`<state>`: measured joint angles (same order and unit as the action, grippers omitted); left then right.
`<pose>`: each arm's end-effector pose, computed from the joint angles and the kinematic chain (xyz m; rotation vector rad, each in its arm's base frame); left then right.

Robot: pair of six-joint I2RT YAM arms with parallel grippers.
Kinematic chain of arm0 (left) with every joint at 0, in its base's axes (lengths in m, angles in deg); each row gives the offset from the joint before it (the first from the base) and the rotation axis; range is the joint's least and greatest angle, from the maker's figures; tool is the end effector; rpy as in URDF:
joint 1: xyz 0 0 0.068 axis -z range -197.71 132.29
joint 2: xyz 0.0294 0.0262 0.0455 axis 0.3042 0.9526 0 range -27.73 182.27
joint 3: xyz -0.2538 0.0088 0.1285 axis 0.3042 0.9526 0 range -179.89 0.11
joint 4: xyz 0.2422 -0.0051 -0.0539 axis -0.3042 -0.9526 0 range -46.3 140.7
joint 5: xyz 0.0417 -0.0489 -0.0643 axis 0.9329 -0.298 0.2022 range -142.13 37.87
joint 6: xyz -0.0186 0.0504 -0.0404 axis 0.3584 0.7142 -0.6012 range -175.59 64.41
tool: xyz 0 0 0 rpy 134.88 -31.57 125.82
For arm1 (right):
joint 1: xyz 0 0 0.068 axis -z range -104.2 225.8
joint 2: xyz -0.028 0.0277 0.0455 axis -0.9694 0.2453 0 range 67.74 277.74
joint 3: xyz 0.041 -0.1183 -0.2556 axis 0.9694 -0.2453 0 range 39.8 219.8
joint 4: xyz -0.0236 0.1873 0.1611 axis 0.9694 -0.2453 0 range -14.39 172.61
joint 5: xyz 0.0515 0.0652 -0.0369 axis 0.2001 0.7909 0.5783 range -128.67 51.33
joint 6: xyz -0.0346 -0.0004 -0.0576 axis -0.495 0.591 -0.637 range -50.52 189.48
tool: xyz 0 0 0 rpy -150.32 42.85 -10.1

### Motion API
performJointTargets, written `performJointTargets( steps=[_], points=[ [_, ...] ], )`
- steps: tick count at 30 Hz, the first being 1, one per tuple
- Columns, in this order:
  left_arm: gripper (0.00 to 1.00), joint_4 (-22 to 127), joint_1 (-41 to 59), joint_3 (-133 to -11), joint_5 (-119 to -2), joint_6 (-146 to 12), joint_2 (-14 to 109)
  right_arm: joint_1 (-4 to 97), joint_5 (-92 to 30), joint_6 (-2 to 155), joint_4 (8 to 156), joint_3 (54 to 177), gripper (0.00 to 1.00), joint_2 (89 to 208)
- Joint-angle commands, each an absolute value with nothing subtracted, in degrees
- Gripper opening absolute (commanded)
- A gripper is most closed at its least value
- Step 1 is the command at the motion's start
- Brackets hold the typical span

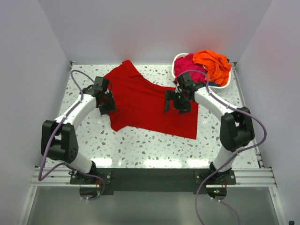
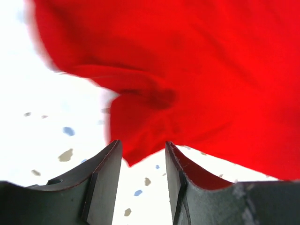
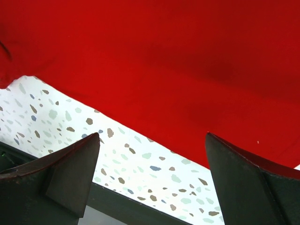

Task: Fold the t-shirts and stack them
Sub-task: Flatten the tshirt out

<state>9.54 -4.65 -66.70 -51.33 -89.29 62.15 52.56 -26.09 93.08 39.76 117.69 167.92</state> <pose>0.3028 -0.0694 0.2394 -0.4905 2.6698 -0.2289 0.3245 0.1521 0.2387 -0.0589 2.7831 0.5250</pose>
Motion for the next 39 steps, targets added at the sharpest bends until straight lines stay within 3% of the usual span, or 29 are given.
performJointTargets(
  steps=[1, 12, 26, 39],
  points=[
    [0.47, 10.3, -9.4, -64.6, -47.9, -90.4, 56.8, 52.5, -25.7, 92.5, 39.3, 119.8, 0.97, 168.6],
    [0.41, 19.6, -11.5, -57.4, -53.7, -90.0, 61.3, 52.5, -25.3, 92.4, 38.8, 121.2, 0.97, 170.3],
    [0.36, 20.0, 2.3, -62.0, -55.5, -93.6, 67.0, 52.5, -24.3, 92.9, 39.0, 120.5, 0.96, 170.1],
    [0.43, 14.9, -2.6, -63.4, -50.5, -91.0, 61.5, 52.5, -23.7, 93.3, 39.5, 119.3, 0.96, 169.0]
  ],
)
